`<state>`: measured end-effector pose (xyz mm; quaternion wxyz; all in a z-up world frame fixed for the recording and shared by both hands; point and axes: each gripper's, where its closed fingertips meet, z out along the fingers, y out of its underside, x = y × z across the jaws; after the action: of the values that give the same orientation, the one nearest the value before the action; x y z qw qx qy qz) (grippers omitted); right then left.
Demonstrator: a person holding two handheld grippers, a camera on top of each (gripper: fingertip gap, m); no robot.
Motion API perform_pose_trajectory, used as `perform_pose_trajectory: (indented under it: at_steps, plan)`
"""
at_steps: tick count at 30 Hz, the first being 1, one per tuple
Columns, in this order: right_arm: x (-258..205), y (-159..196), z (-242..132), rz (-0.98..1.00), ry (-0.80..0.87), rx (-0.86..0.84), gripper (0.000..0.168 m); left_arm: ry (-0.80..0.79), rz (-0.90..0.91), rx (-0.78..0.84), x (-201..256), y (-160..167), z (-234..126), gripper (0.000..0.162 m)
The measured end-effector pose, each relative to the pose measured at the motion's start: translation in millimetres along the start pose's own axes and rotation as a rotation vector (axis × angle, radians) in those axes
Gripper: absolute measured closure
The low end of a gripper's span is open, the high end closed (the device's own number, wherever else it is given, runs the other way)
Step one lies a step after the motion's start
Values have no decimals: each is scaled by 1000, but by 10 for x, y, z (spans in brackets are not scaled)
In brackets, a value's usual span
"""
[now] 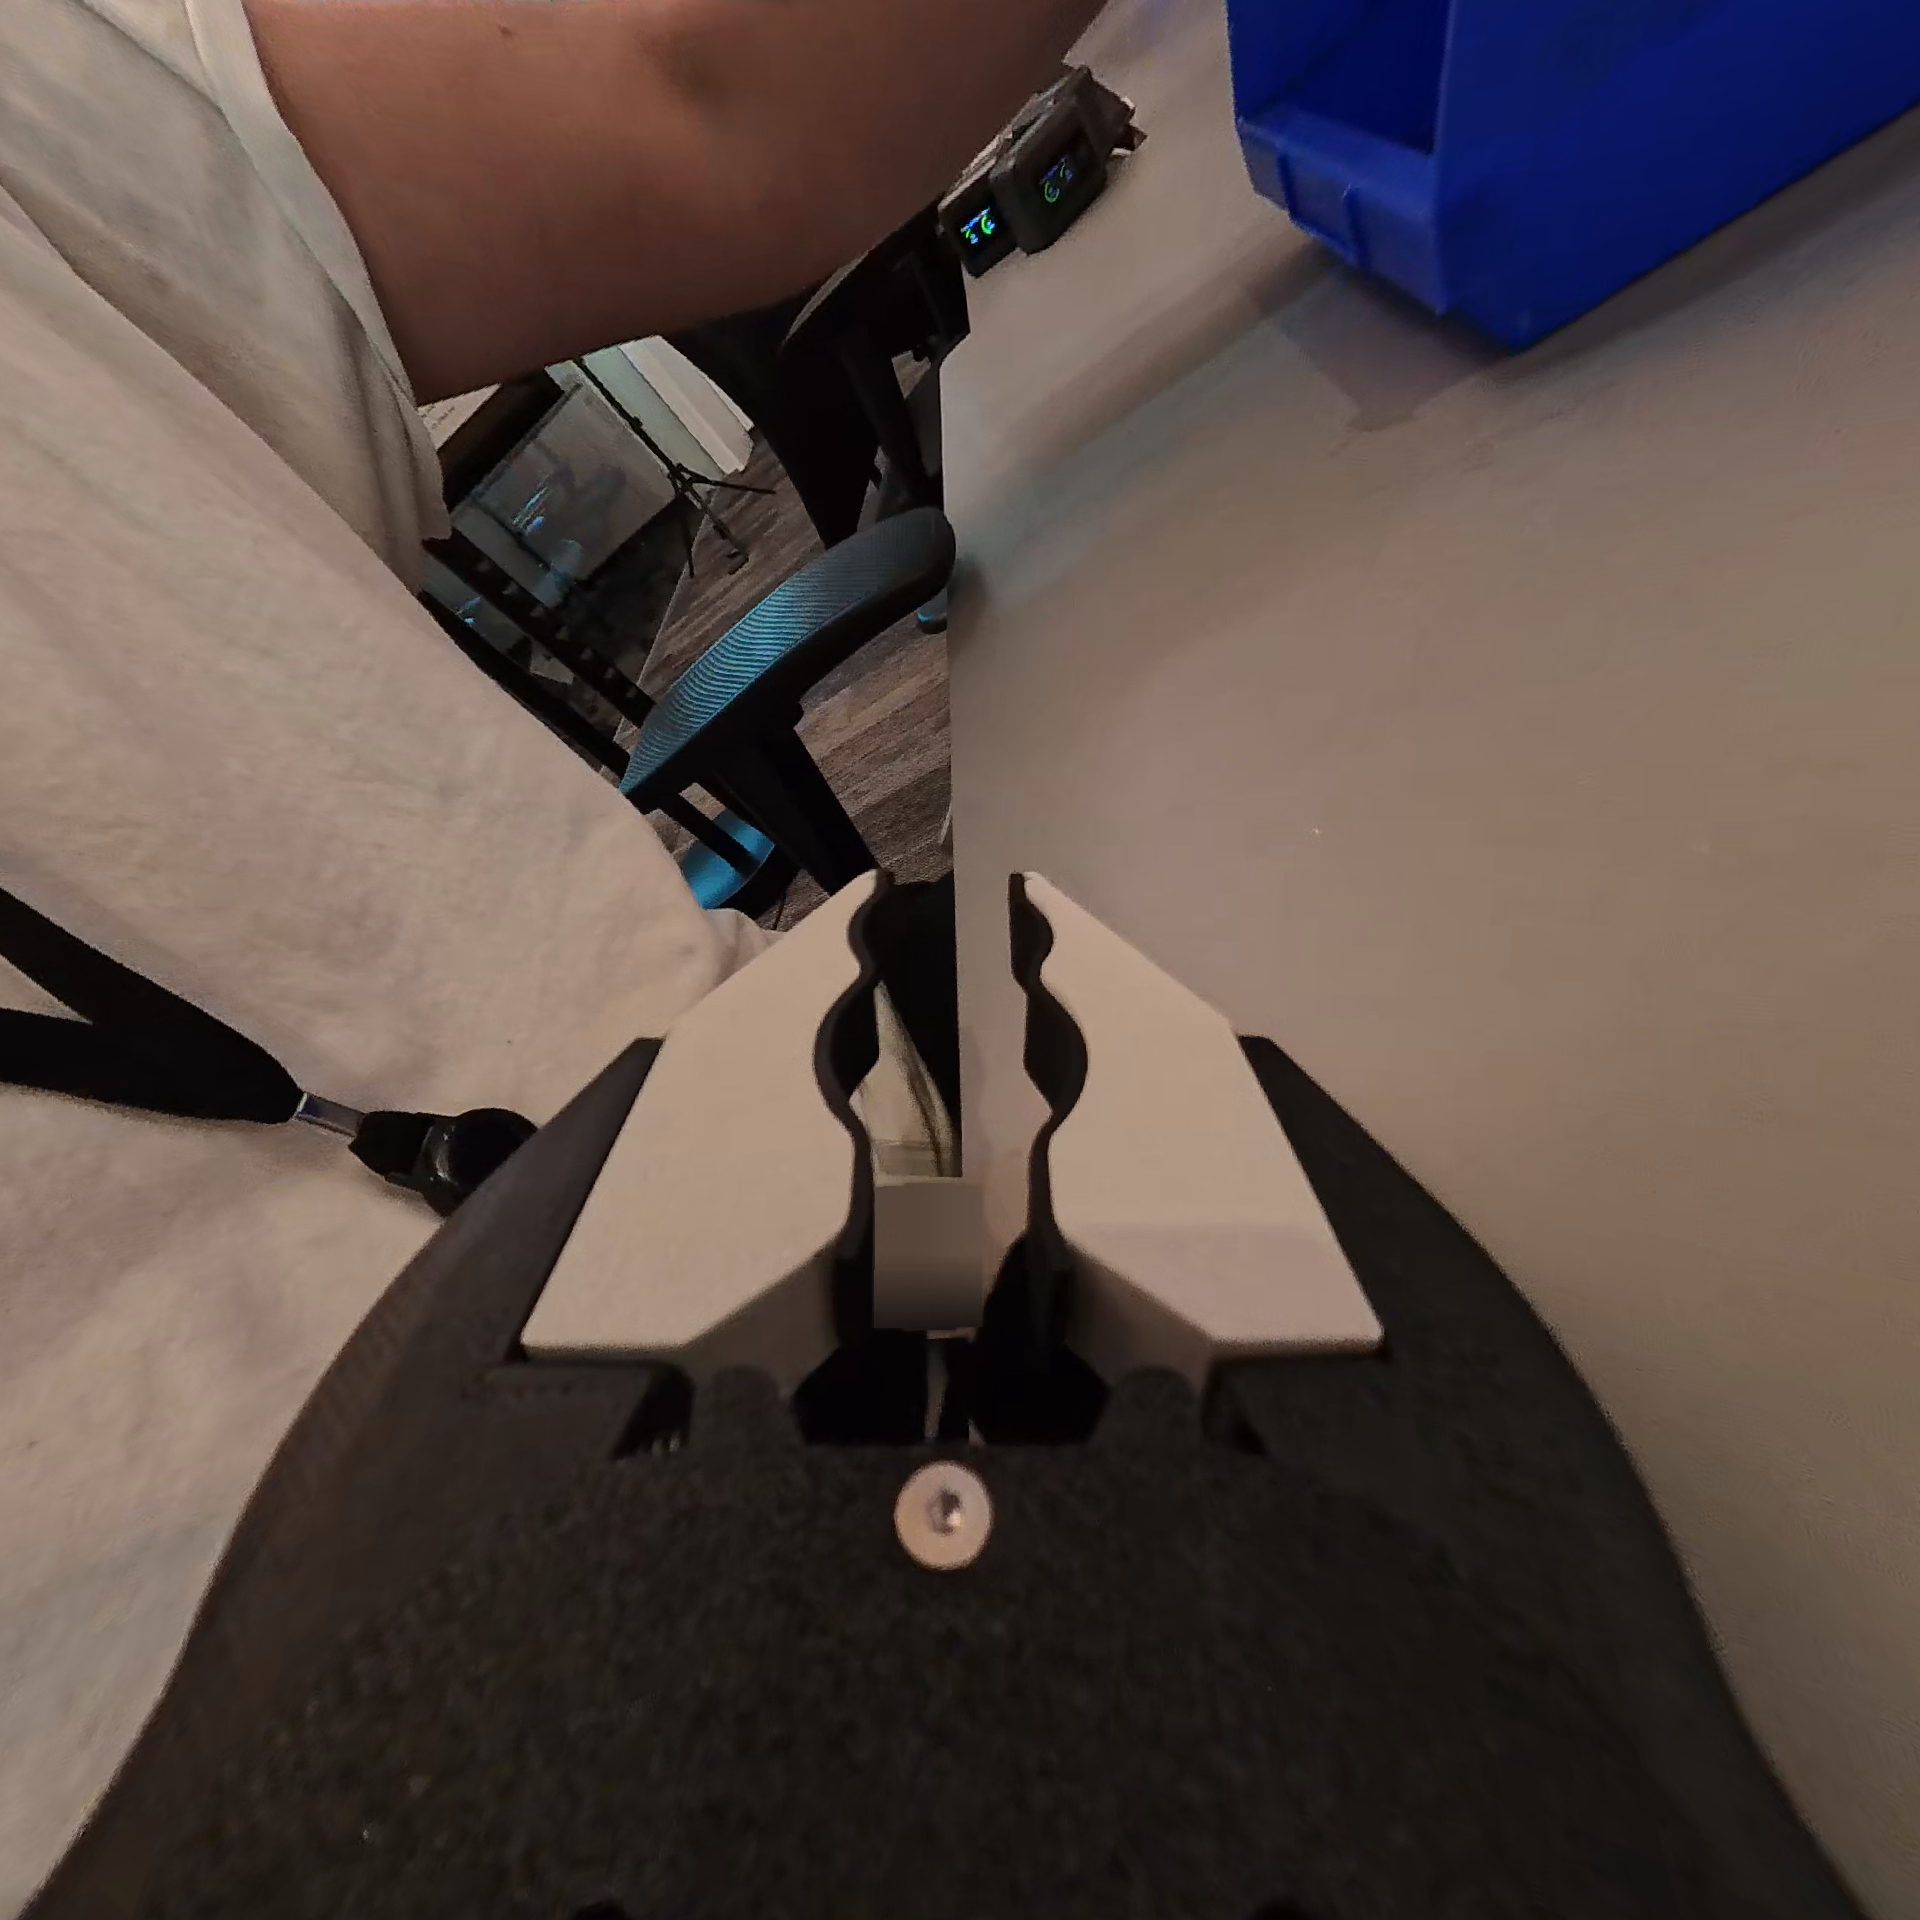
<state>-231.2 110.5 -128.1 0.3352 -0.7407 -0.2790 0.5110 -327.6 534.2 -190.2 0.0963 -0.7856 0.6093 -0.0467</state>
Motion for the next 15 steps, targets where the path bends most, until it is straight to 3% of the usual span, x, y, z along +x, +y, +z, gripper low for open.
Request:
perform_pose_trajectory:
  at_steps: [5, 9, 13, 15]
  plan:
    - [52, -125, -77, -34, 51, 68, 147, 90, -59, 73, 183, 20, -126, 122]
    - [254, -376, -293, -154, 232, 200, 143, 239, -98, 396, 700, -209, -714, 122]
    - [384, -647, -457, -420, 416, 235, 137, 663, -201, 789, 1577, -453, -1670, 122]
    - [356, -799, -460, -534, 456, 232, 134, 929, -213, 825, 2067, -457, -1952, 122]
